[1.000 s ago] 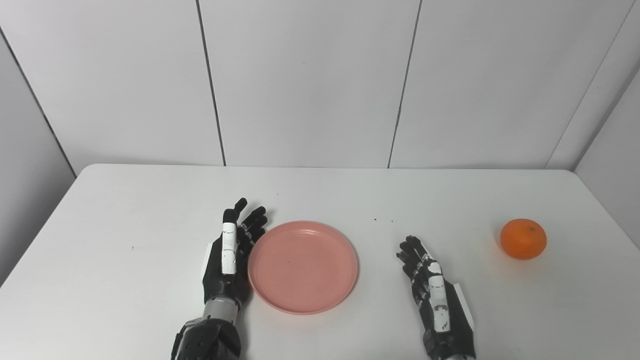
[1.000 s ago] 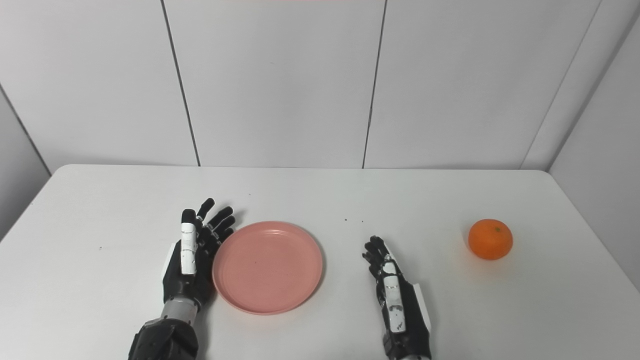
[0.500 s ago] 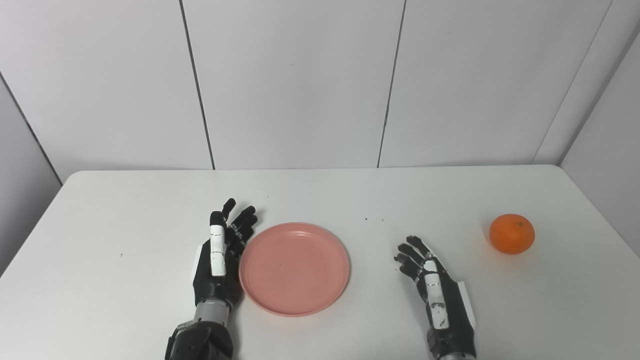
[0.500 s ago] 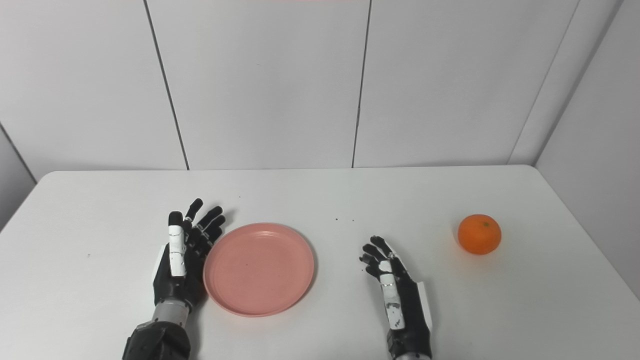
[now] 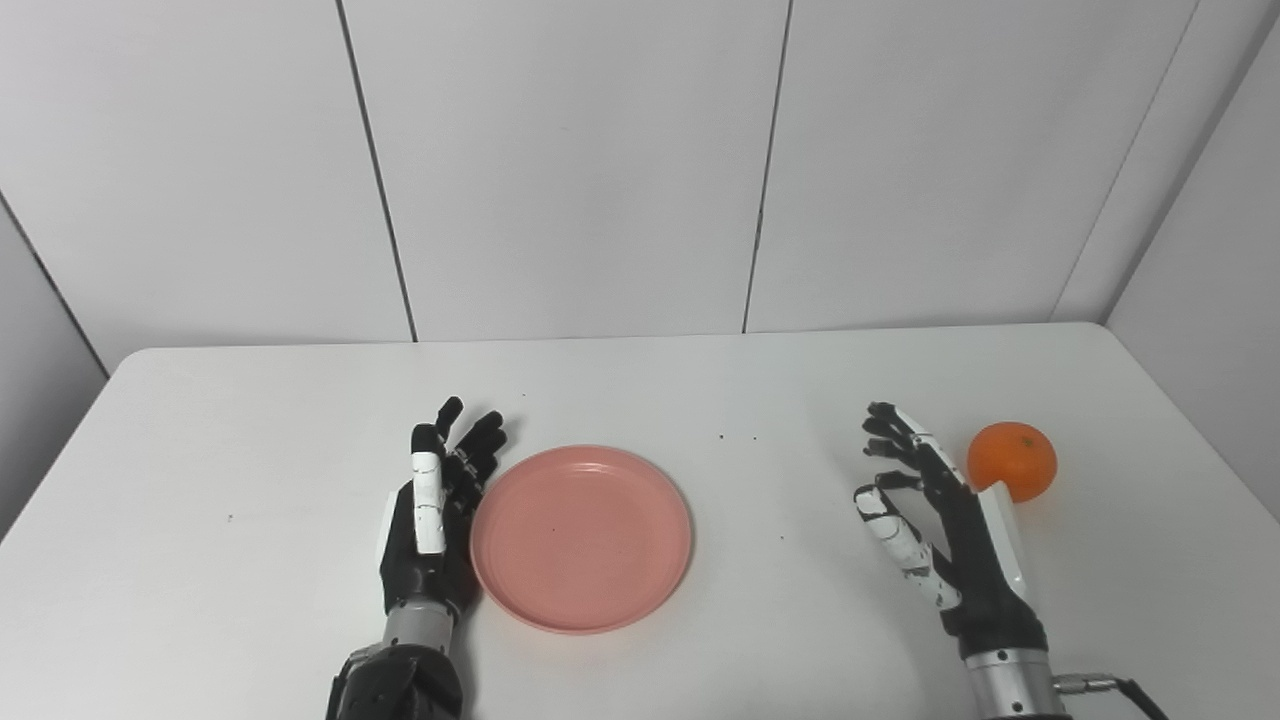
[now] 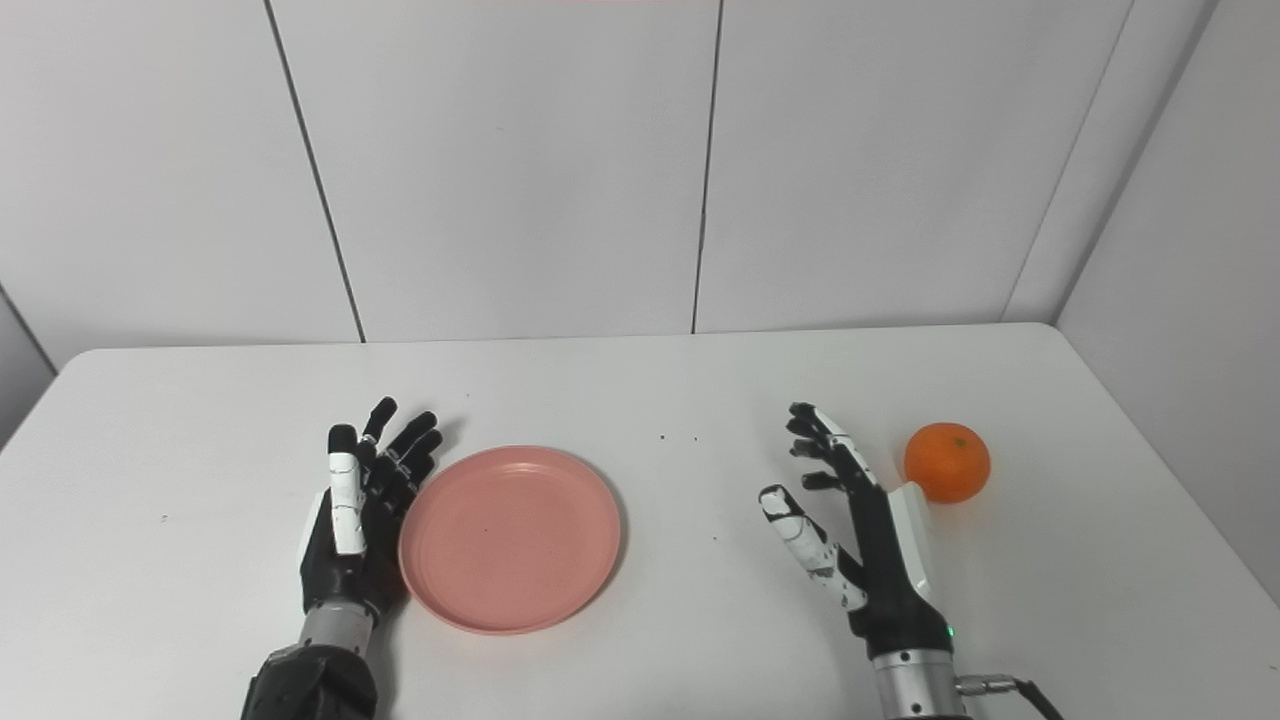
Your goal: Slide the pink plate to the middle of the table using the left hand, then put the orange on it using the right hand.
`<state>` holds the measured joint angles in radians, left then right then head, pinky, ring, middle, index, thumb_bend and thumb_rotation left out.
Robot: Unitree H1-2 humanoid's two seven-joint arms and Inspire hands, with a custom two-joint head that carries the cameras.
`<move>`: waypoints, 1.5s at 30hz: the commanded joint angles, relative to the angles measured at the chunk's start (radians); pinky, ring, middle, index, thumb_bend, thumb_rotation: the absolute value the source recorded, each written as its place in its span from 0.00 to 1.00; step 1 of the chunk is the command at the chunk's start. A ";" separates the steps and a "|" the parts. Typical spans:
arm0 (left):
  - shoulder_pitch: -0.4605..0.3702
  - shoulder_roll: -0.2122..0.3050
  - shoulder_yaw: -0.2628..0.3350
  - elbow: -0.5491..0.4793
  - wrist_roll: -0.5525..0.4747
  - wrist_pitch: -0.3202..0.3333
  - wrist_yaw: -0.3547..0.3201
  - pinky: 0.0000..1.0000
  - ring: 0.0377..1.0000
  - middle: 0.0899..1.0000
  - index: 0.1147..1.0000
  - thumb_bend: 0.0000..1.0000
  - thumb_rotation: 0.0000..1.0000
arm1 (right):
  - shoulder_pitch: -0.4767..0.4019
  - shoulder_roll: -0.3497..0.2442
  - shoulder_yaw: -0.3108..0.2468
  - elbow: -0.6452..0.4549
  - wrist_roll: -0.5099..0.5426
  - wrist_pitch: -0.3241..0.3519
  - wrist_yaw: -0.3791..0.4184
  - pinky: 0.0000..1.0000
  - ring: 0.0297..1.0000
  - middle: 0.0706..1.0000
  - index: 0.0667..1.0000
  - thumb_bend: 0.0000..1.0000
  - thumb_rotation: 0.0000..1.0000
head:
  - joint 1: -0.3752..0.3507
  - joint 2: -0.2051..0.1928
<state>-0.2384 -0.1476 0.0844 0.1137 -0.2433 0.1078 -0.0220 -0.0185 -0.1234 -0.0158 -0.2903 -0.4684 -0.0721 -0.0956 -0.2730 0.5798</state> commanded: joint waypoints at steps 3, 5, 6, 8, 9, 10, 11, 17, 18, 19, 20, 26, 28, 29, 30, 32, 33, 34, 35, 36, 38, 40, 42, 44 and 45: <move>-0.001 0.000 0.005 0.014 -0.011 0.019 0.005 0.98 0.88 0.81 0.92 0.91 0.89 | -0.045 -0.056 -0.023 -0.047 -0.059 0.013 0.003 0.69 0.76 0.81 0.83 0.87 0.98 | 0.003 -0.002; -0.001 0.000 0.004 0.017 -0.010 0.016 0.003 0.98 0.87 0.81 0.92 0.91 0.89 | -0.060 -0.079 -0.024 -0.046 -0.080 0.003 0.003 0.68 0.75 0.80 0.82 0.87 0.97 | 0.005 -0.001; 0.000 0.001 0.003 0.018 -0.009 0.014 0.002 0.97 0.87 0.81 0.92 0.90 0.89 | -0.067 -0.090 -0.025 -0.044 -0.089 -0.002 0.003 0.67 0.75 0.79 0.83 0.87 0.96 | 0.005 -0.001; 0.000 0.001 0.002 0.020 -0.007 0.010 0.001 0.97 0.87 0.81 0.91 0.90 0.89 | -0.084 -0.116 -0.026 -0.041 -0.112 -0.003 0.005 0.67 0.74 0.79 0.83 0.87 0.95 | 0.005 -0.001; 0.000 0.001 0.003 0.020 -0.008 0.009 0.001 0.97 0.87 0.81 0.91 0.91 0.89 | -0.094 -0.128 -0.025 -0.040 -0.132 0.001 0.004 0.67 0.74 0.79 0.83 0.87 0.95 | 0.003 -0.001; 0.000 0.001 0.003 0.021 -0.009 0.009 0.001 0.97 0.87 0.81 0.91 0.91 0.88 | -0.100 -0.136 -0.024 -0.039 -0.146 0.003 0.004 0.67 0.74 0.79 0.83 0.87 0.95 | 0.003 -0.001; 0.000 0.001 0.004 0.022 -0.011 0.009 0.001 0.97 0.87 0.80 0.91 0.91 0.88 | -0.110 -0.146 -0.024 -0.036 -0.164 0.005 0.003 0.67 0.74 0.79 0.83 0.87 0.96 | 0.001 -0.002; 0.003 0.000 0.005 0.023 -0.012 0.010 0.001 0.96 0.87 0.80 0.91 0.91 0.88 | -0.161 -0.179 -0.020 0.008 -0.234 -0.008 -0.021 0.66 0.75 0.79 0.81 0.89 0.94 | 0.004 -0.004; 0.004 0.001 0.003 0.023 -0.010 0.010 0.001 0.95 0.87 0.81 0.91 0.91 0.88 | -0.168 -0.184 -0.020 0.013 -0.244 -0.006 -0.019 0.65 0.74 0.79 0.81 0.89 0.94 | 0.006 -0.003; 0.005 0.002 0.001 0.022 -0.007 0.009 0.001 0.94 0.87 0.81 0.91 0.91 0.89 | -0.174 -0.190 -0.019 0.018 -0.252 -0.001 -0.015 0.65 0.75 0.79 0.81 0.88 0.94 | 0.006 -0.003; 0.007 0.003 -0.001 0.020 -0.006 0.008 0.001 0.94 0.87 0.81 0.91 0.91 0.89 | -0.184 -0.201 -0.018 0.023 -0.270 0.011 -0.003 0.65 0.75 0.79 0.81 0.88 0.94 | 0.006 -0.003; 0.010 0.003 0.001 0.014 -0.013 0.012 0.002 0.96 0.86 0.80 0.91 0.91 0.88 | -0.225 -0.258 -0.013 0.048 -0.352 0.060 0.056 0.71 0.78 0.81 0.80 0.89 0.96 | 0.008 -0.001; 0.012 0.004 0.002 0.012 -0.015 0.015 0.002 0.95 0.87 0.81 0.91 0.91 0.88 | -0.239 -0.278 -0.015 0.064 -0.379 0.066 0.065 0.72 0.78 0.80 0.79 0.89 0.95 | 0.008 -0.001; 0.012 0.004 0.002 0.010 -0.016 0.017 0.002 0.95 0.87 0.81 0.91 0.91 0.88 | -0.245 -0.287 -0.016 0.073 -0.387 0.065 0.066 0.73 0.79 0.80 0.79 0.90 0.95 | 0.008 0.000; 0.012 0.004 0.003 0.010 -0.018 0.018 0.002 0.95 0.87 0.81 0.91 0.91 0.88 | -0.250 -0.297 -0.017 0.084 -0.394 0.063 0.065 0.73 0.79 0.80 0.79 0.90 0.95 | 0.008 0.000; 0.013 0.004 0.004 0.008 -0.022 0.019 0.001 0.96 0.87 0.81 0.91 0.91 0.88 | -0.260 -0.315 -0.019 0.106 -0.403 0.065 0.070 0.75 0.79 0.79 0.78 0.91 0.95 | 0.008 0.001; 0.013 0.005 0.004 0.008 -0.023 0.019 0.001 0.96 0.87 0.80 0.91 0.91 0.88 | -0.264 -0.322 -0.021 0.116 -0.405 0.066 0.071 0.76 0.79 0.79 0.78 0.91 0.95 | 0.007 0.001; 0.013 0.006 0.004 0.008 -0.024 0.019 0.001 0.97 0.87 0.80 0.91 0.91 0.88 | -0.267 -0.326 -0.021 0.122 -0.406 0.066 0.071 0.76 0.79 0.79 0.78 0.91 0.94 | 0.007 0.001; 0.013 0.006 0.004 0.007 -0.024 0.020 0.002 0.97 0.87 0.80 0.91 0.91 0.88 | -0.271 -0.334 -0.022 0.137 -0.407 0.069 0.073 0.76 0.79 0.80 0.78 0.91 0.93 | 0.007 0.001; 0.014 0.006 0.004 0.006 -0.024 0.021 0.002 0.97 0.87 0.81 0.91 0.91 0.88 | -0.274 -0.339 -0.023 0.149 -0.407 0.072 0.076 0.77 0.79 0.80 0.78 0.91 0.92 | 0.007 0.002; 0.014 0.007 0.003 0.005 -0.023 0.023 0.002 0.97 0.88 0.81 0.92 0.91 0.88 | -0.280 -0.349 -0.021 0.168 -0.410 0.081 0.079 0.77 0.79 0.80 0.78 0.90 0.92 | 0.007 0.002; 0.014 0.008 0.002 0.005 -0.024 0.024 0.001 0.97 0.88 0.82 0.92 0.91 0.88 | -0.285 -0.356 -0.019 0.188 -0.412 0.086 0.074 0.77 0.80 0.80 0.78 0.90 0.91 | 0.004 0.003; 0.014 0.009 0.003 0.005 -0.027 0.024 -0.001 0.98 0.88 0.82 0.92 0.91 0.88 | -0.291 -0.364 -0.016 0.211 -0.424 0.094 0.069 0.77 0.79 0.80 0.78 0.90 0.91 | 0.001 0.002; 0.013 0.008 0.004 0.005 -0.031 0.024 -0.002 0.99 0.89 0.81 0.92 0.90 0.88 | -0.300 -0.374 -0.011 0.237 -0.435 0.095 0.060 0.76 0.79 0.80 0.77 0.89 0.91 | -0.001 0.001; 0.013 0.008 0.004 0.005 -0.032 0.025 -0.003 0.99 0.89 0.81 0.92 0.90 0.88 | -0.304 -0.379 -0.010 0.251 -0.439 0.092 0.053 0.75 0.78 0.79 0.77 0.89 0.91 | -0.001 0.001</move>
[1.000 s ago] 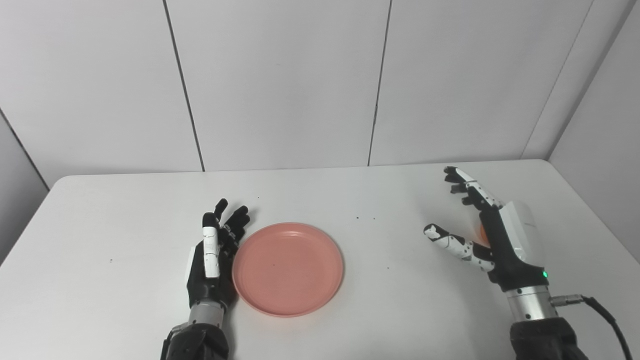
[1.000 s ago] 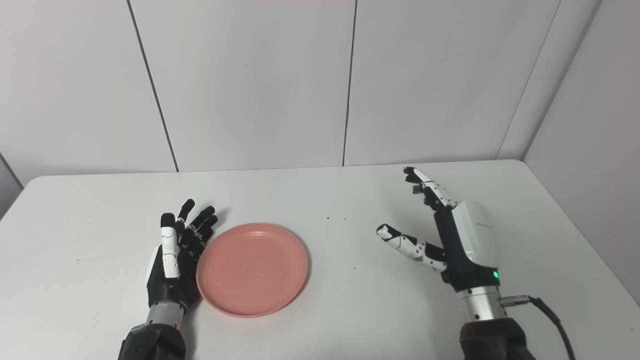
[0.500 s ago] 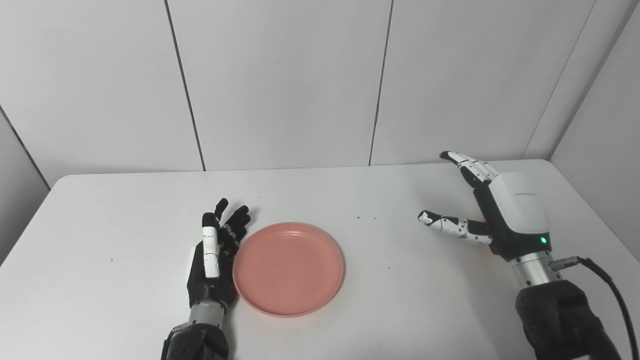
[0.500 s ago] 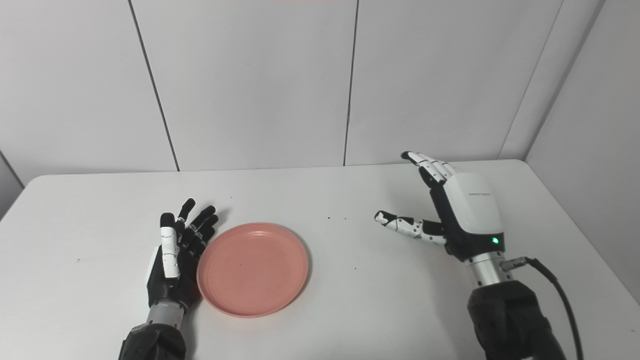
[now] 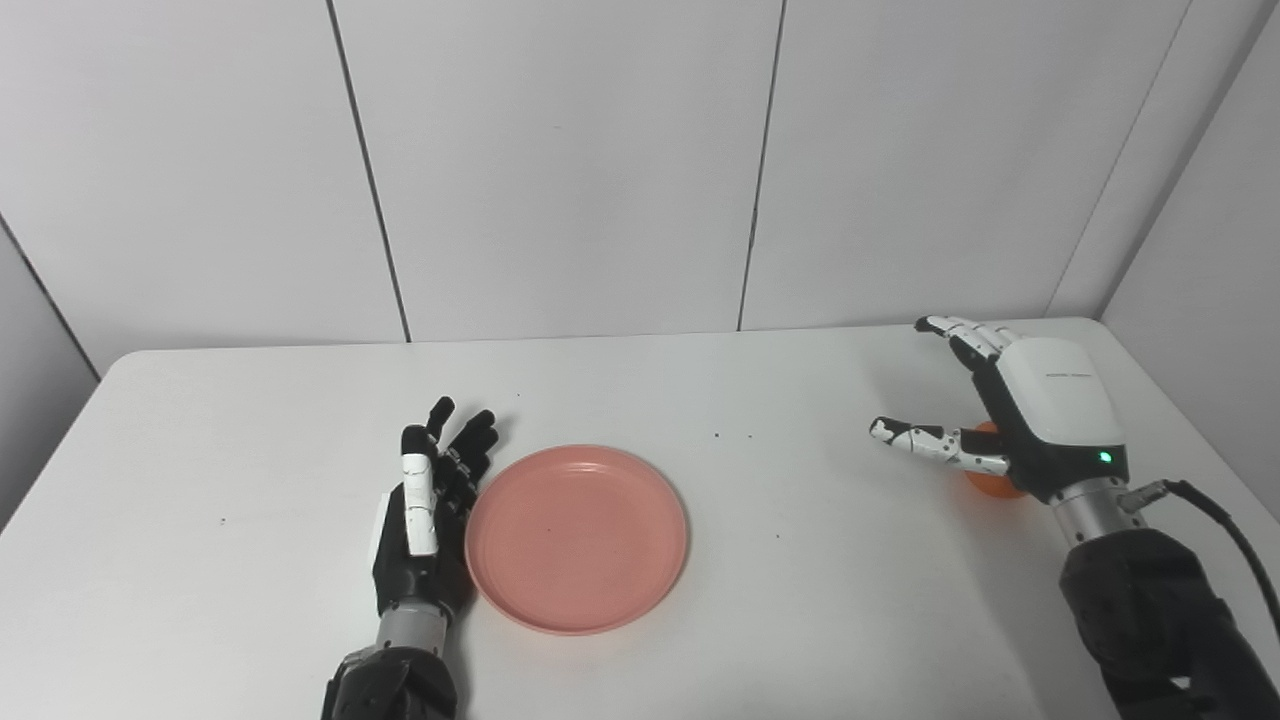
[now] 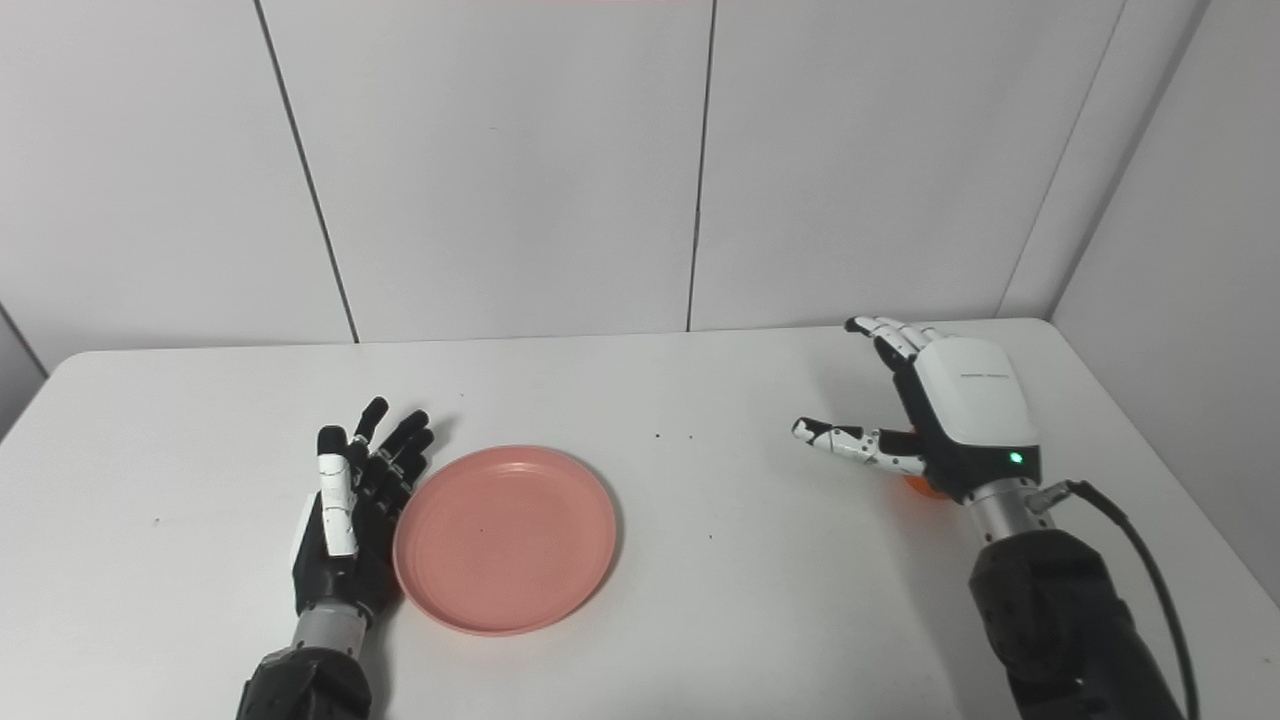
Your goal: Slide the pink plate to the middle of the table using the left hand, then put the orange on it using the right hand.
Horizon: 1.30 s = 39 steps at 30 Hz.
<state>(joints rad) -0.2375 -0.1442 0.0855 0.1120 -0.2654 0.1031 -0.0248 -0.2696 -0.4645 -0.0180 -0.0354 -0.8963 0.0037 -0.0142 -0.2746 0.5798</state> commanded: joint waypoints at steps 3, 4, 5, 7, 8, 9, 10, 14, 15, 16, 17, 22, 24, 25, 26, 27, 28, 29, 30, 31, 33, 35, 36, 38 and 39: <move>0.012 0.005 0.002 0.008 -0.006 0.031 0.004 0.99 0.89 0.82 0.92 0.90 0.88 | -0.074 -0.060 -0.002 0.050 -0.014 0.009 -0.040 0.75 0.77 0.78 0.77 0.90 0.92 | 0.003 -0.001; 0.012 0.004 0.002 0.007 -0.004 0.032 0.006 0.98 0.88 0.82 0.92 0.90 0.89 | -0.080 -0.065 -0.001 0.065 -0.011 0.005 -0.045 0.74 0.77 0.77 0.76 0.90 0.91 | 0.004 -0.001; 0.011 0.004 0.001 0.006 -0.003 0.034 0.007 0.97 0.88 0.82 0.92 0.90 0.89 | -0.086 -0.071 0.002 0.082 -0.007 0.001 -0.047 0.74 0.76 0.77 0.76 0.90 0.91 | 0.003 -0.002; 0.010 0.004 0.001 0.006 -0.002 0.035 0.008 0.96 0.88 0.82 0.92 0.90 0.89 | -0.095 -0.080 0.008 0.106 -0.005 -0.003 -0.052 0.74 0.76 0.77 0.76 0.90 0.90 | 0.001 -0.002; 0.010 0.004 0.002 0.006 -0.006 0.035 0.006 0.96 0.88 0.82 0.92 0.90 0.89 | -0.102 -0.088 0.015 0.126 -0.006 -0.003 -0.048 0.74 0.76 0.77 0.76 0.90 0.90 | 0.001 -0.002; 0.009 0.004 0.004 0.006 -0.009 0.035 0.006 0.98 0.88 0.82 0.92 0.90 0.88 | -0.107 -0.095 0.020 0.138 -0.005 -0.002 -0.047 0.75 0.76 0.77 0.76 0.91 0.91 | 0.001 -0.002; 0.009 0.004 0.005 0.005 -0.012 0.036 0.005 0.99 0.88 0.81 0.91 0.90 0.88 | -0.114 -0.102 0.026 0.155 -0.005 -0.001 -0.047 0.76 0.76 0.77 0.76 0.91 0.91 | 0.002 -0.002; 0.012 0.006 0.000 0.002 -0.003 0.037 0.009 0.98 0.88 0.81 0.92 0.90 0.89 | -0.135 -0.125 0.041 0.214 0.010 -0.011 -0.056 0.75 0.76 0.77 0.76 0.92 0.90 | 0.004 -0.001; 0.012 0.006 -0.001 0.001 -0.001 0.037 0.009 0.97 0.88 0.81 0.92 0.90 0.89 | -0.139 -0.130 0.044 0.229 0.017 -0.014 -0.059 0.75 0.76 0.76 0.75 0.92 0.89 | 0.004 -0.001; 0.012 0.007 -0.002 0.001 0.000 0.038 0.010 0.97 0.88 0.81 0.92 0.90 0.89 | -0.141 -0.133 0.047 0.238 0.022 -0.015 -0.062 0.75 0.76 0.76 0.75 0.92 0.89 | 0.003 -0.001; 0.012 0.007 -0.002 0.000 -0.002 0.039 0.009 0.97 0.88 0.81 0.92 0.90 0.89 | -0.144 -0.135 0.049 0.247 0.028 -0.012 -0.061 0.75 0.76 0.76 0.75 0.92 0.89 | 0.002 0.000; 0.010 0.007 0.001 0.003 -0.011 0.039 0.004 0.98 0.89 0.83 0.92 0.90 0.88 | -0.155 -0.139 0.066 0.291 0.038 0.000 -0.072 0.71 0.75 0.76 0.75 0.92 0.87 | 0.001 -0.001; 0.010 0.007 0.000 0.003 -0.012 0.040 0.004 0.98 0.89 0.83 0.93 0.89 0.88 | -0.157 -0.139 0.074 0.306 0.034 0.004 -0.079 0.71 0.76 0.77 0.75 0.92 0.87 | 0.003 -0.003; 0.010 0.007 0.000 0.004 -0.012 0.040 0.004 0.98 0.89 0.83 0.93 0.89 0.88 | -0.159 -0.139 0.079 0.318 0.031 0.003 -0.084 0.71 0.75 0.77 0.75 0.92 0.88 | 0.003 -0.003; 0.010 0.007 -0.001 0.004 -0.012 0.040 0.004 0.98 0.89 0.83 0.93 0.89 0.88 | -0.161 -0.140 0.085 0.329 0.029 0.002 -0.089 0.71 0.76 0.76 0.75 0.92 0.88 | 0.003 -0.003; 0.010 0.008 -0.001 0.004 -0.012 0.039 0.004 0.98 0.89 0.83 0.93 0.90 0.88 | -0.163 -0.140 0.089 0.338 0.029 0.002 -0.092 0.72 0.76 0.76 0.75 0.92 0.89 | 0.003 -0.003; 0.009 0.008 -0.001 0.006 -0.012 0.037 0.004 0.98 0.89 0.83 0.92 0.90 0.88 | -0.164 -0.140 0.093 0.345 0.030 0.005 -0.093 0.72 0.76 0.76 0.75 0.92 0.89 | 0.003 -0.002; 0.008 0.009 -0.001 0.007 -0.011 0.034 0.003 0.98 0.88 0.82 0.92 0.90 0.88 | -0.166 -0.140 0.096 0.352 0.029 0.007 -0.095 0.72 0.76 0.76 0.75 0.93 0.90 | 0.003 -0.002; 0.007 0.010 -0.001 0.010 -0.012 0.033 0.003 0.98 0.88 0.82 0.92 0.90 0.88 | -0.167 -0.140 0.100 0.359 0.028 0.007 -0.099 0.72 0.76 0.76 0.75 0.93 0.90 | 0.004 -0.003; 0.006 0.010 0.000 0.011 -0.012 0.033 0.003 0.98 0.88 0.82 0.92 0.90 0.88 | -0.168 -0.139 0.103 0.369 0.028 0.007 -0.105 0.72 0.76 0.76 0.75 0.92 0.90 | 0.004 -0.003; 0.004 0.011 0.000 0.013 -0.011 0.035 0.004 0.98 0.88 0.81 0.92 0.90 0.88 | -0.170 -0.137 0.109 0.384 0.032 0.007 -0.113 0.72 0.75 0.76 0.75 0.92 0.90 | 0.004 -0.003; 0.003 0.012 0.001 0.016 -0.010 0.034 0.003 0.97 0.88 0.81 0.92 0.91 0.88 | -0.169 -0.135 0.112 0.393 0.037 0.009 -0.119 0.72 0.75 0.76 0.74 0.92 0.88 | 0.003 -0.003; 0.002 0.014 -0.001 0.016 -0.008 0.034 0.002 0.97 0.88 0.80 0.92 0.91 0.88 | -0.167 -0.133 0.112 0.394 0.039 0.012 -0.119 0.72 0.75 0.75 0.74 0.92 0.88 | 0.002 -0.004; 0.002 0.015 -0.003 0.014 -0.008 0.035 0.000 0.97 0.88 0.81 0.92 0.91 0.88 | -0.164 -0.131 0.114 0.396 0.042 0.017 -0.115 0.73 0.76 0.76 0.75 0.91 0.88 | 0.002 -0.004; 0.002 0.016 -0.004 0.014 -0.010 0.036 -0.001 0.97 0.88 0.81 0.92 0.90 0.88 | -0.163 -0.131 0.114 0.397 0.044 0.019 -0.114 0.74 0.76 0.76 0.75 0.91 0.87 | 0.002 -0.004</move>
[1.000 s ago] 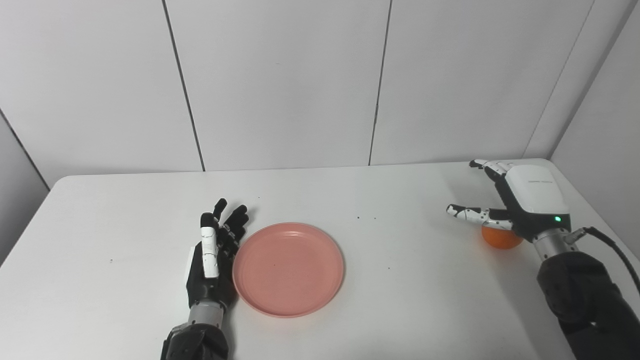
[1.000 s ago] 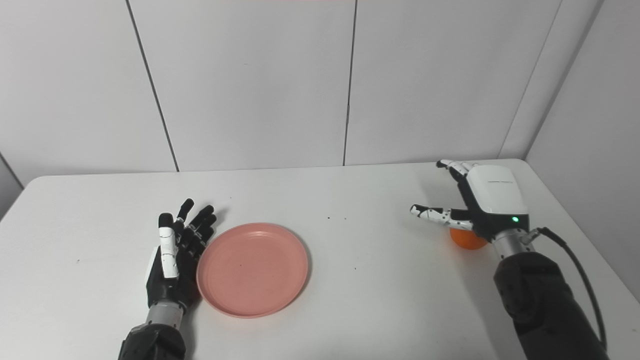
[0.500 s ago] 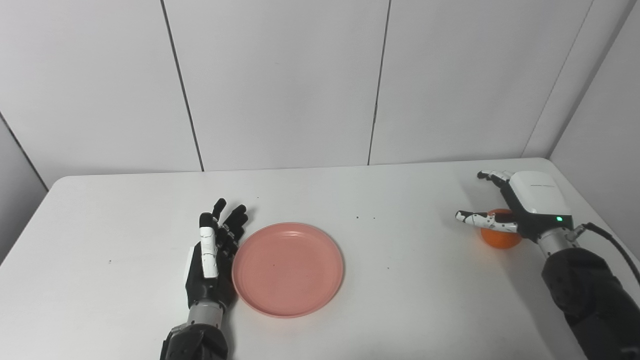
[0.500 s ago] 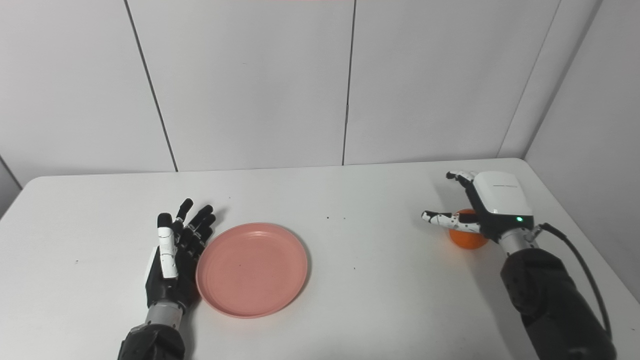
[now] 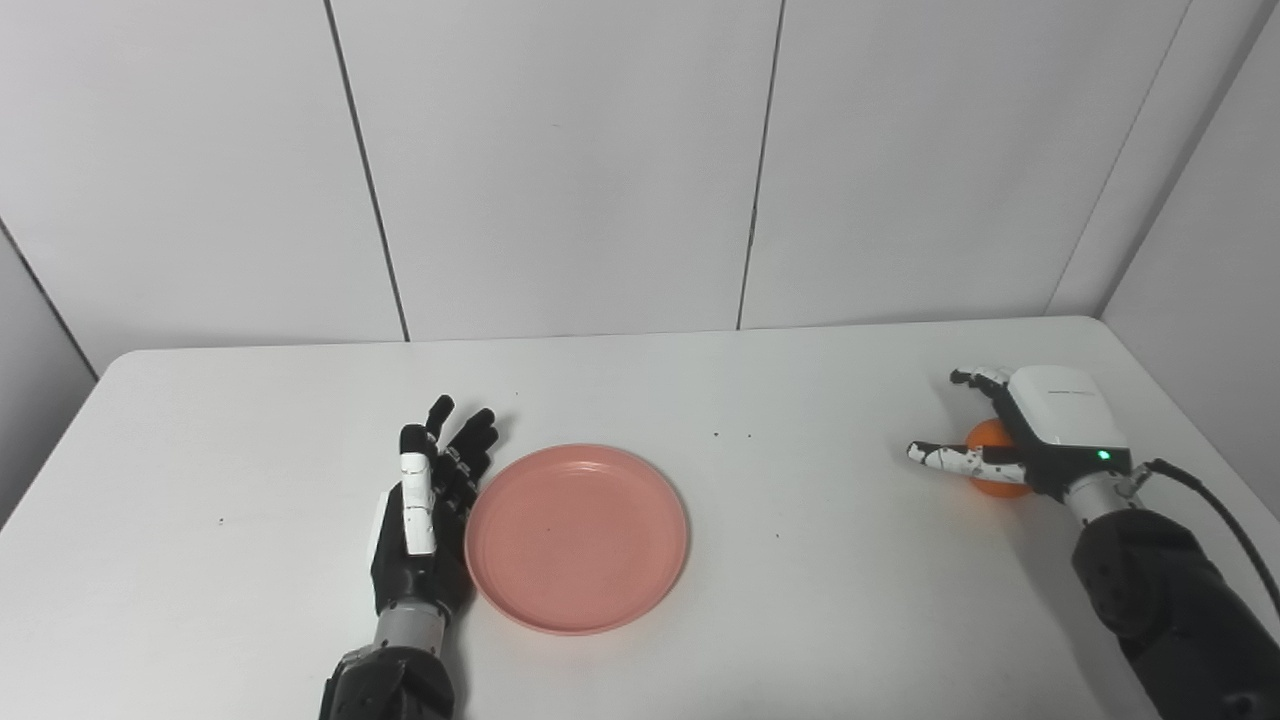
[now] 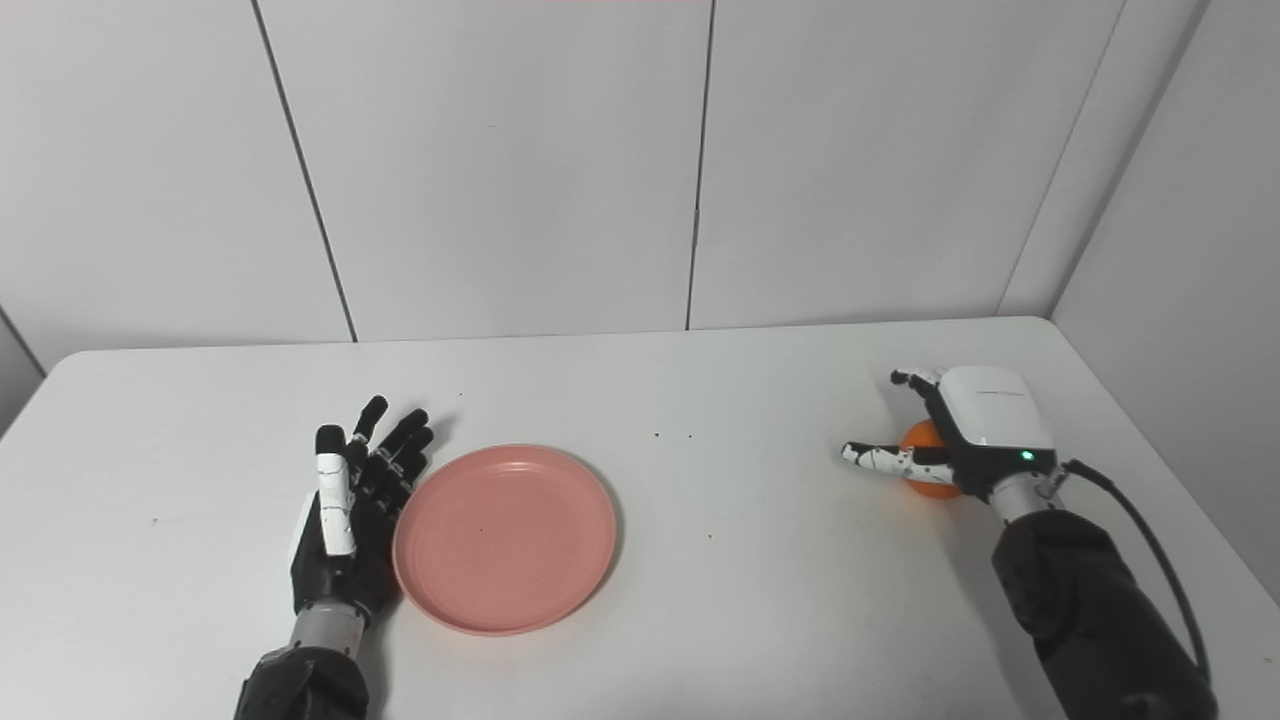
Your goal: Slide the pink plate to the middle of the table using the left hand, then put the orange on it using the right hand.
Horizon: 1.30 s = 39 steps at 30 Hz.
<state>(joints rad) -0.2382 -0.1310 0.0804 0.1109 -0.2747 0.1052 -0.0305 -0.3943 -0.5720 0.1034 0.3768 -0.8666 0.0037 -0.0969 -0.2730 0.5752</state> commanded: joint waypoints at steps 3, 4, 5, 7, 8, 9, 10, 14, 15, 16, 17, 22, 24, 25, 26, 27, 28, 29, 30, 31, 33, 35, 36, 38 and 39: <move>0.004 0.002 0.001 0.013 -0.006 0.039 0.005 0.98 0.88 0.82 0.93 0.89 0.89 | -0.033 -0.025 -0.002 -0.009 0.014 0.020 -0.028 0.75 0.77 0.77 0.76 0.91 0.87 | 0.001 -0.001; 0.004 0.001 0.002 0.012 -0.007 0.040 0.005 0.98 0.88 0.82 0.93 0.89 0.88 | -0.032 -0.026 0.000 -0.006 0.013 0.021 -0.029 0.75 0.77 0.77 0.76 0.91 0.88 | 0.001 -0.001; 0.004 0.002 0.001 0.013 -0.006 0.039 0.005 0.98 0.88 0.82 0.93 0.88 0.88 | -0.030 -0.026 0.002 -0.007 0.013 0.027 -0.026 0.75 0.77 0.77 0.76 0.91 0.88 | 0.003 0.000; 0.004 0.003 -0.001 0.012 -0.004 0.037 0.006 0.98 0.88 0.81 0.93 0.89 0.88 | -0.028 -0.026 0.004 -0.006 0.014 0.033 -0.024 0.76 0.78 0.78 0.77 0.91 0.88 | 0.003 0.000; 0.005 0.003 -0.002 0.011 -0.003 0.037 0.006 0.98 0.88 0.81 0.93 0.89 0.89 | -0.028 -0.026 0.005 -0.004 0.015 0.034 -0.026 0.75 0.78 0.78 0.77 0.90 0.87 | 0.003 0.000; 0.005 0.004 -0.003 0.010 -0.002 0.038 0.007 0.98 0.88 0.81 0.93 0.89 0.89 | -0.028 -0.026 0.005 0.000 0.016 0.033 -0.029 0.75 0.78 0.78 0.77 0.90 0.86 | 0.004 0.000; 0.005 0.004 -0.003 0.009 -0.003 0.040 0.007 0.99 0.89 0.82 0.93 0.89 0.89 | -0.028 -0.027 0.005 0.002 0.018 0.031 -0.032 0.75 0.78 0.78 0.76 0.90 0.86 | 0.004 0.000; 0.003 0.004 -0.002 0.011 -0.005 0.040 0.007 0.98 0.89 0.82 0.93 0.89 0.88 | -0.030 -0.031 0.009 0.013 0.020 0.027 -0.036 0.74 0.78 0.78 0.76 0.91 0.88 | 0.004 0.000; 0.003 0.005 -0.002 0.012 -0.005 0.040 0.007 0.98 0.88 0.82 0.93 0.89 0.88 | -0.030 -0.033 0.010 0.015 0.019 0.028 -0.035 0.74 0.78 0.78 0.76 0.91 0.88 | 0.004 0.000; 0.002 0.005 -0.002 0.014 -0.004 0.039 0.007 0.98 0.88 0.82 0.93 0.89 0.88 | -0.030 -0.034 0.011 0.016 0.019 0.028 -0.035 0.75 0.78 0.78 0.77 0.91 0.88 | 0.005 -0.001; 0.002 0.006 -0.003 0.015 -0.004 0.039 0.007 0.97 0.88 0.82 0.93 0.89 0.88 | -0.029 -0.035 0.012 0.017 0.019 0.029 -0.035 0.75 0.78 0.78 0.77 0.91 0.89 | 0.005 -0.001; 0.001 0.008 -0.002 0.021 -0.004 0.034 0.005 0.97 0.88 0.82 0.93 0.90 0.89 | -0.024 -0.038 0.008 0.007 0.027 0.036 -0.031 0.75 0.78 0.78 0.77 0.91 0.88 | 0.002 0.000; 0.001 0.008 -0.003 0.021 -0.003 0.033 0.005 0.96 0.88 0.82 0.92 0.90 0.88 | -0.021 -0.039 0.005 -0.003 0.032 0.044 -0.022 0.76 0.79 0.79 0.77 0.90 0.87 | 0.001 0.001; 0.001 0.007 -0.002 0.020 -0.005 0.034 0.005 0.96 0.88 0.82 0.92 0.90 0.88 | -0.020 -0.040 0.004 -0.004 0.034 0.046 -0.021 0.76 0.79 0.79 0.77 0.90 0.87 | 0.001 0.001; 0.001 0.007 -0.002 0.019 -0.006 0.035 0.005 0.97 0.88 0.82 0.92 0.89 0.88 | -0.019 -0.042 0.004 -0.004 0.036 0.047 -0.021 0.76 0.79 0.79 0.77 0.90 0.87 | 0.001 0.001; 0.001 0.006 -0.001 0.019 -0.007 0.037 0.006 0.97 0.88 0.82 0.92 0.89 0.88 | -0.019 -0.044 0.005 -0.004 0.035 0.048 -0.022 0.76 0.79 0.79 0.77 0.90 0.86 | 0.001 0.000; 0.001 0.005 -0.001 0.019 -0.009 0.039 0.006 0.97 0.88 0.83 0.92 0.89 0.88 | -0.019 -0.046 0.006 -0.003 0.034 0.049 -0.022 0.75 0.79 0.79 0.78 0.90 0.87 | 0.001 0.001; 0.001 0.005 -0.002 0.020 -0.008 0.038 0.007 0.97 0.88 0.83 0.93 0.89 0.88 | -0.018 -0.048 0.007 -0.004 0.035 0.050 -0.022 0.75 0.79 0.79 0.78 0.90 0.87 | 0.002 0.001; 0.001 0.005 -0.003 0.021 -0.007 0.037 0.007 0.96 0.88 0.82 0.93 0.89 0.88 | -0.018 -0.049 0.007 -0.004 0.036 0.051 -0.022 0.75 0.78 0.79 0.77 0.91 0.87 | 0.002 0.001; 0.002 0.005 -0.004 0.020 -0.005 0.036 0.008 0.96 0.88 0.82 0.92 0.89 0.88 | -0.017 -0.050 0.007 -0.001 0.037 0.049 -0.023 0.75 0.78 0.78 0.77 0.91 0.87 | 0.003 0.001; 0.003 0.005 -0.006 0.019 -0.003 0.035 0.009 0.96 0.87 0.82 0.92 0.90 0.88 | -0.017 -0.052 0.008 0.006 0.039 0.048 -0.026 0.75 0.78 0.78 0.77 0.91 0.87 | 0.005 0.002; 0.004 0.004 -0.007 0.015 -0.002 0.038 0.011 0.95 0.87 0.81 0.92 0.91 0.88 | -0.016 -0.053 0.009 0.009 0.041 0.046 -0.026 0.75 0.77 0.78 0.77 0.91 0.87 | 0.005 0.002; 0.005 0.003 -0.007 0.013 -0.002 0.039 0.011 0.95 0.87 0.81 0.92 0.91 0.88 | -0.016 -0.053 0.010 0.008 0.041 0.049 -0.023 0.74 0.77 0.78 0.77 0.91 0.87 | 0.006 0.003; 0.006 0.003 -0.006 0.012 -0.003 0.041 0.012 0.95 0.87 0.81 0.92 0.90 0.88 | -0.015 -0.052 0.012 0.006 0.037 0.060 -0.018 0.74 0.77 0.78 0.77 0.90 0.87 | 0.006 0.003; 0.006 0.002 -0.006 0.012 -0.004 0.042 0.012 0.95 0.87 0.81 0.92 0.91 0.88 | -0.015 -0.051 0.012 0.006 0.036 0.065 -0.017 0.72 0.77 0.78 0.77 0.90 0.86 | 0.006 0.003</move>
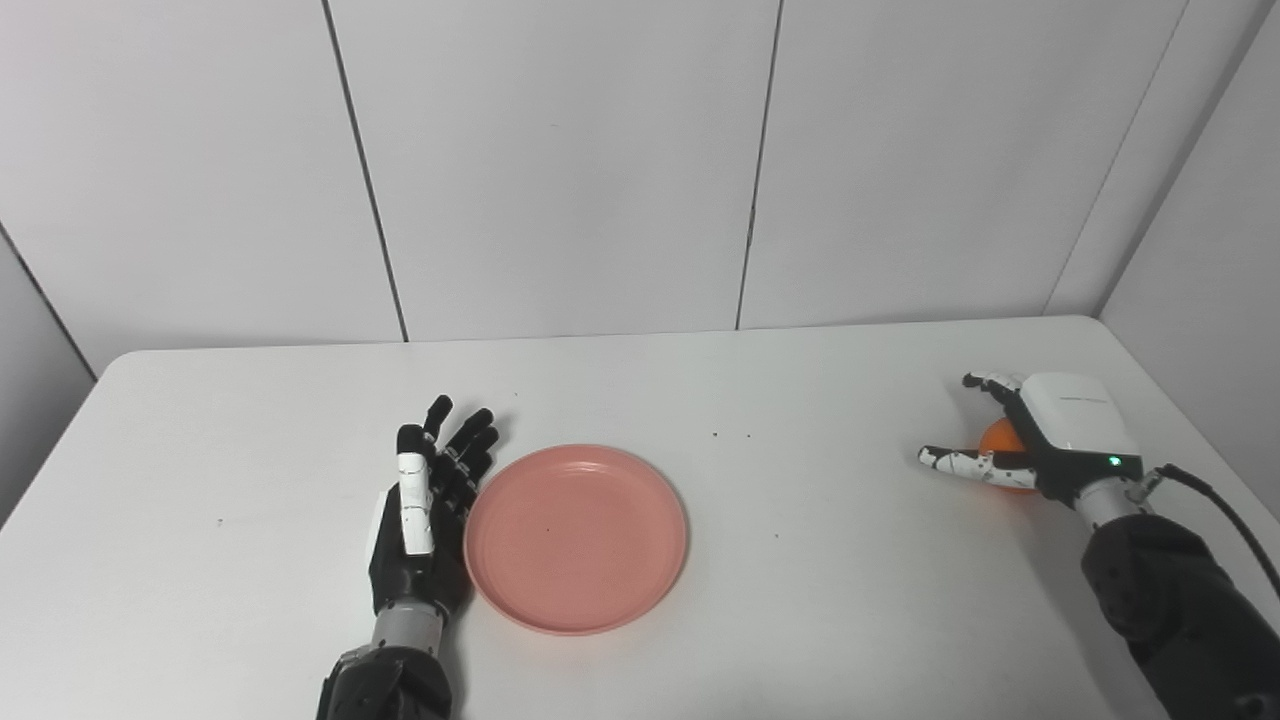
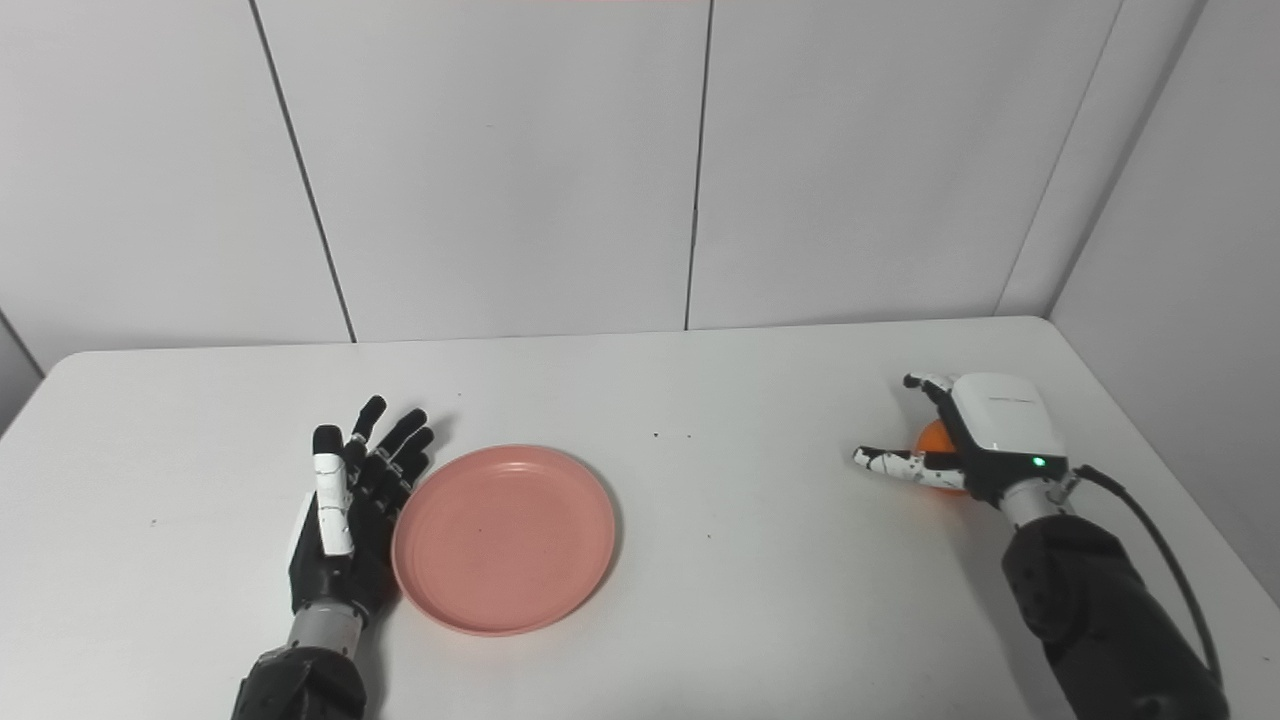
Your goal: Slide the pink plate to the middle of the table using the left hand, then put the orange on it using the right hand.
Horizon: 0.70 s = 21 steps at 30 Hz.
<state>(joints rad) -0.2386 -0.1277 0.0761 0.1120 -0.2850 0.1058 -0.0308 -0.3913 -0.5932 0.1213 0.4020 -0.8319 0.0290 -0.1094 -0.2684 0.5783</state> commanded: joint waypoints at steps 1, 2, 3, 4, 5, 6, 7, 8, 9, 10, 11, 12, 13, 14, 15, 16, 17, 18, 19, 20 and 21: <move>0.006 -0.001 -0.002 0.011 0.007 0.041 0.012 0.95 0.87 0.81 0.92 0.91 0.88 | -0.017 -0.027 -0.007 -0.021 0.002 0.045 -0.003 0.71 0.77 0.78 0.76 0.90 0.86 | 0.002 0.001; 0.007 -0.001 -0.001 0.011 0.006 0.041 0.012 0.95 0.87 0.81 0.92 0.91 0.88 | -0.017 -0.024 -0.008 -0.023 0.002 0.053 -0.001 0.69 0.76 0.78 0.76 0.90 0.86 | 0.002 0.001; 0.007 -0.001 -0.002 0.011 0.006 0.041 0.012 0.95 0.87 0.80 0.92 0.91 0.88 | -0.017 -0.021 -0.009 -0.026 0.002 0.062 -0.001 0.65 0.74 0.76 0.75 0.90 0.85 | 0.003 0.002; 0.007 -0.001 -0.002 0.011 0.006 0.040 0.012 0.95 0.86 0.80 0.92 0.91 0.88 | -0.017 -0.018 -0.011 -0.030 0.001 0.070 -0.004 0.61 0.71 0.74 0.72 0.90 0.84 | 0.003 0.002; 0.007 -0.001 -0.002 0.011 0.005 0.040 0.012 0.95 0.87 0.80 0.92 0.91 0.87 | -0.016 -0.016 -0.012 -0.035 0.001 0.077 -0.006 0.54 0.64 0.68 0.68 0.89 0.83 | 0.003 0.002; 0.007 -0.002 -0.001 0.011 0.005 0.039 0.012 0.95 0.87 0.80 0.92 0.92 0.87 | -0.016 -0.013 -0.014 -0.038 0.003 0.082 -0.011 0.45 0.55 0.61 0.62 0.87 0.79 | 0.003 0.002; 0.007 -0.002 -0.001 0.011 0.005 0.039 0.012 0.95 0.87 0.80 0.92 0.92 0.87 | -0.015 -0.011 -0.016 -0.039 0.004 0.084 -0.021 0.44 0.54 0.60 0.62 0.87 0.78 | 0.003 0.004; 0.007 -0.002 -0.002 0.011 0.004 0.039 0.011 0.95 0.87 0.81 0.92 0.92 0.87 | -0.015 -0.009 -0.018 -0.039 0.004 0.085 -0.028 0.39 0.48 0.55 0.58 0.85 0.75 | 0.003 0.004; 0.007 -0.001 -0.002 0.011 0.005 0.038 0.010 0.95 0.87 0.81 0.92 0.92 0.87 | -0.015 -0.007 -0.021 -0.037 0.006 0.082 -0.040 0.38 0.46 0.53 0.57 0.85 0.74 | 0.004 0.004; 0.007 0.000 -0.003 0.012 0.006 0.037 0.009 0.95 0.87 0.81 0.92 0.92 0.87 | -0.015 -0.005 -0.023 -0.036 0.007 0.080 -0.049 0.35 0.42 0.50 0.54 0.84 0.72 | 0.004 0.004; 0.007 -0.001 -0.003 0.012 0.005 0.038 0.009 0.95 0.87 0.80 0.92 0.91 0.87 | -0.015 -0.003 -0.025 -0.034 0.008 0.078 -0.058 0.33 0.40 0.48 0.52 0.84 0.71 | 0.005 0.005; 0.007 -0.001 -0.003 0.012 0.005 0.039 0.009 0.95 0.87 0.80 0.92 0.91 0.87 | -0.015 -0.002 -0.026 -0.033 0.009 0.078 -0.064 0.30 0.36 0.44 0.49 0.83 0.70 | 0.005 0.005; 0.007 -0.001 -0.003 0.012 0.004 0.040 0.009 0.95 0.87 0.80 0.92 0.91 0.87 | -0.015 0.000 -0.027 -0.032 0.009 0.082 -0.065 0.29 0.35 0.43 0.48 0.83 0.70 | 0.006 0.005; 0.007 -0.001 -0.003 0.013 0.003 0.040 0.009 0.95 0.87 0.79 0.92 0.92 0.87 | -0.015 0.000 -0.027 -0.032 0.010 0.084 -0.065 0.29 0.35 0.42 0.46 0.83 0.69 | 0.006 0.005; 0.007 -0.002 -0.002 0.012 0.003 0.040 0.010 0.95 0.87 0.79 0.92 0.92 0.87 | -0.016 0.002 -0.028 -0.028 0.013 0.083 -0.067 0.29 0.34 0.41 0.45 0.83 0.69 | 0.007 0.005; 0.007 -0.002 -0.002 0.012 0.003 0.040 0.010 0.94 0.86 0.79 0.92 0.92 0.87 | -0.016 0.002 -0.029 -0.026 0.014 0.082 -0.068 0.27 0.32 0.38 0.42 0.83 0.68 | 0.007 0.005; 0.008 -0.002 -0.003 0.012 0.005 0.039 0.011 0.94 0.86 0.79 0.92 0.92 0.87 | -0.016 0.003 -0.030 -0.024 0.017 0.081 -0.068 0.27 0.32 0.38 0.42 0.83 0.68 | 0.007 0.005; 0.008 -0.002 -0.003 0.012 0.005 0.039 0.012 0.93 0.86 0.79 0.92 0.92 0.87 | -0.015 0.003 -0.031 -0.023 0.018 0.079 -0.068 0.26 0.30 0.36 0.40 0.83 0.69 | 0.007 0.005; 0.008 -0.002 -0.002 0.013 0.005 0.038 0.011 0.93 0.86 0.80 0.92 0.92 0.87 | -0.015 0.004 -0.030 -0.023 0.019 0.079 -0.067 0.25 0.30 0.34 0.39 0.83 0.68 | 0.007 0.005; 0.007 -0.001 -0.002 0.013 0.004 0.038 0.010 0.93 0.86 0.80 0.92 0.92 0.87 | -0.014 0.004 -0.029 -0.023 0.021 0.079 -0.068 0.25 0.29 0.33 0.38 0.83 0.69 | 0.008 0.007; 0.007 -0.001 -0.002 0.013 0.004 0.038 0.010 0.93 0.86 0.80 0.92 0.92 0.87 | -0.014 0.003 -0.028 -0.023 0.022 0.079 -0.069 0.25 0.29 0.32 0.37 0.83 0.68 | 0.008 0.007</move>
<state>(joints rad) -0.2386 -0.1278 0.0753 0.1120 -0.2854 0.1057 -0.0308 -0.3836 -0.5690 0.1070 0.3925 -0.8106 0.0834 -0.1476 -0.2608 0.5844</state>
